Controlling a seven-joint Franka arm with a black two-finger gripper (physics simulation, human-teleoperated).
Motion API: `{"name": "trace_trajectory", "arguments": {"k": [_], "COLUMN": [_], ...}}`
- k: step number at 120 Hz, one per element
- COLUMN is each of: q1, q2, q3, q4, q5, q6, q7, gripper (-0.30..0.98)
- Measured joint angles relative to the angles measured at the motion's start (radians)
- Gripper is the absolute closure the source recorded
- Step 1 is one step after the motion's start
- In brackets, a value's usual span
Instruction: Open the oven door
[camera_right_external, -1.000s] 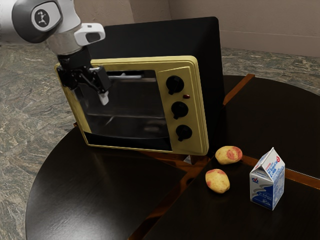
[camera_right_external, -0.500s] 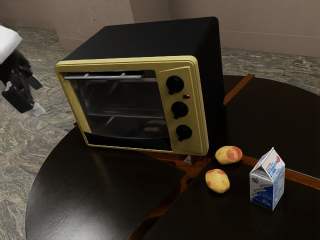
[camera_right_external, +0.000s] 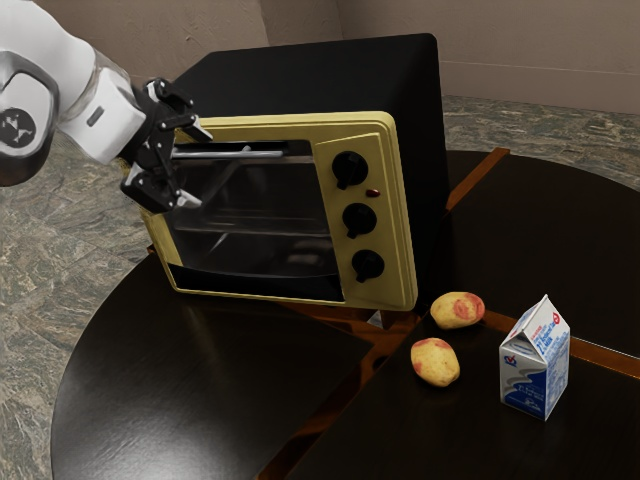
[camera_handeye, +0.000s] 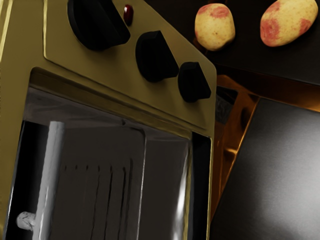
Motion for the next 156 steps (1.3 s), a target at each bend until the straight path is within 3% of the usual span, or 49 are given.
{"name": "trace_trajectory", "arguments": {"k": [16, 49, 156], "q1": [0.001, 0.007, 0.012], "q2": [0.093, 0.152, 0.195], "q3": [-0.002, 0.002, 0.070], "q4": [0.066, 0.097, 0.086], "q5": [0.001, 0.018, 0.036], "q6": [0.038, 0.059, 0.065], "q7": [0.071, 0.146, 0.264], "gripper": [0.00, 0.00, -0.01]}}
